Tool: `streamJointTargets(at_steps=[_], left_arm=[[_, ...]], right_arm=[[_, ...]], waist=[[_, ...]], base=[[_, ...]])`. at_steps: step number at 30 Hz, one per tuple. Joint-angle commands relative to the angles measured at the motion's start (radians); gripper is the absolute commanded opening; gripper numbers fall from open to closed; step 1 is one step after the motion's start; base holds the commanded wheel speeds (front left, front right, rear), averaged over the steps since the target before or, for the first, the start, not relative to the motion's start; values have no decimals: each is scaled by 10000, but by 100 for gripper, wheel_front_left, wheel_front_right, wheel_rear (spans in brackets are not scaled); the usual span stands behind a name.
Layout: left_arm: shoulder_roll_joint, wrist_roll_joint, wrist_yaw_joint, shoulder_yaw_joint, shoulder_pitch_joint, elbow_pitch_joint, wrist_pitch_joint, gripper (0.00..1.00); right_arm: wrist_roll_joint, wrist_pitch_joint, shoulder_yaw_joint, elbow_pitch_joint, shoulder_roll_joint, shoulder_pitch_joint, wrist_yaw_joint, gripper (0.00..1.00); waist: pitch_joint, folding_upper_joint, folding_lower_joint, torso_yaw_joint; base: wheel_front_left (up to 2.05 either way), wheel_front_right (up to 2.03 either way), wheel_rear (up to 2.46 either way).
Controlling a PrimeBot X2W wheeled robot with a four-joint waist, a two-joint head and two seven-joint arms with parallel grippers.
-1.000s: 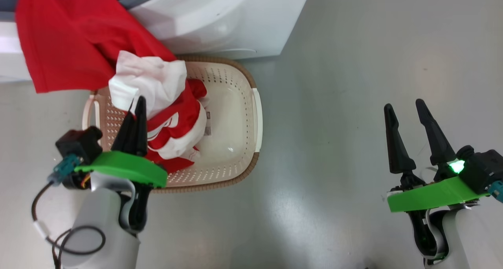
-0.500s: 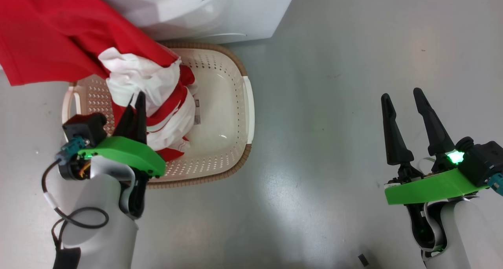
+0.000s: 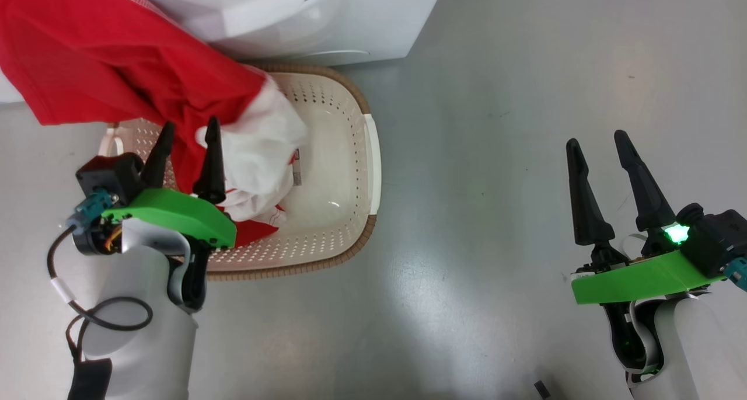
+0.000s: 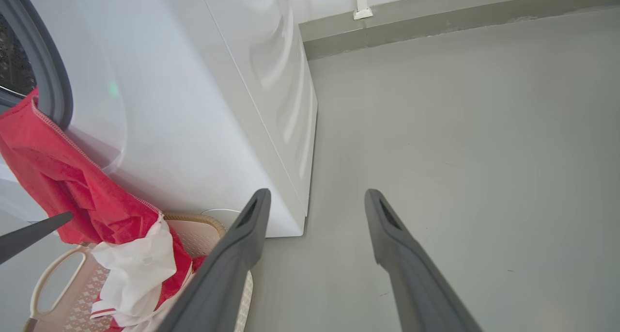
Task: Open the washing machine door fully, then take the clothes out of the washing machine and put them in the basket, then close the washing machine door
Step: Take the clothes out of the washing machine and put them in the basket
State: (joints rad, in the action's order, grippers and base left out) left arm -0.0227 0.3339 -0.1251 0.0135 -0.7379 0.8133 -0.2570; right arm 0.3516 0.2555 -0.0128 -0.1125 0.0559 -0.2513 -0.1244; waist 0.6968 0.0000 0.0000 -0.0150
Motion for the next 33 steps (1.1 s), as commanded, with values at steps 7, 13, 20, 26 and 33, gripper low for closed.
streamJointTargets(at_steps=[7,13,20,26,33], left_arm=[[-277,55,-56,-328,396,-564,-48,100],[-276,84,-56,-477,577,-1048,-48,100],[-276,-245,-56,-778,877,-2168,-48,100],[-276,-572,-56,-959,1343,-3261,-48,100],[-275,-628,-56,-1197,2266,-4269,-48,100]], right_arm=[[-43,63,-241,129,-41,28,-63,100],[-36,63,-222,98,-17,89,-63,100],[-34,63,-86,146,59,174,-63,100],[-70,63,9,170,127,260,-63,100],[-113,63,13,169,169,306,-63,100]], waist=[[-267,0,0,74],[-492,0,0,133],[-648,0,0,311],[-776,0,0,502],[-900,0,0,523]], base=[[0,0,0],[0,0,0],[0,0,0],[0,0,0],[0,0,0]])
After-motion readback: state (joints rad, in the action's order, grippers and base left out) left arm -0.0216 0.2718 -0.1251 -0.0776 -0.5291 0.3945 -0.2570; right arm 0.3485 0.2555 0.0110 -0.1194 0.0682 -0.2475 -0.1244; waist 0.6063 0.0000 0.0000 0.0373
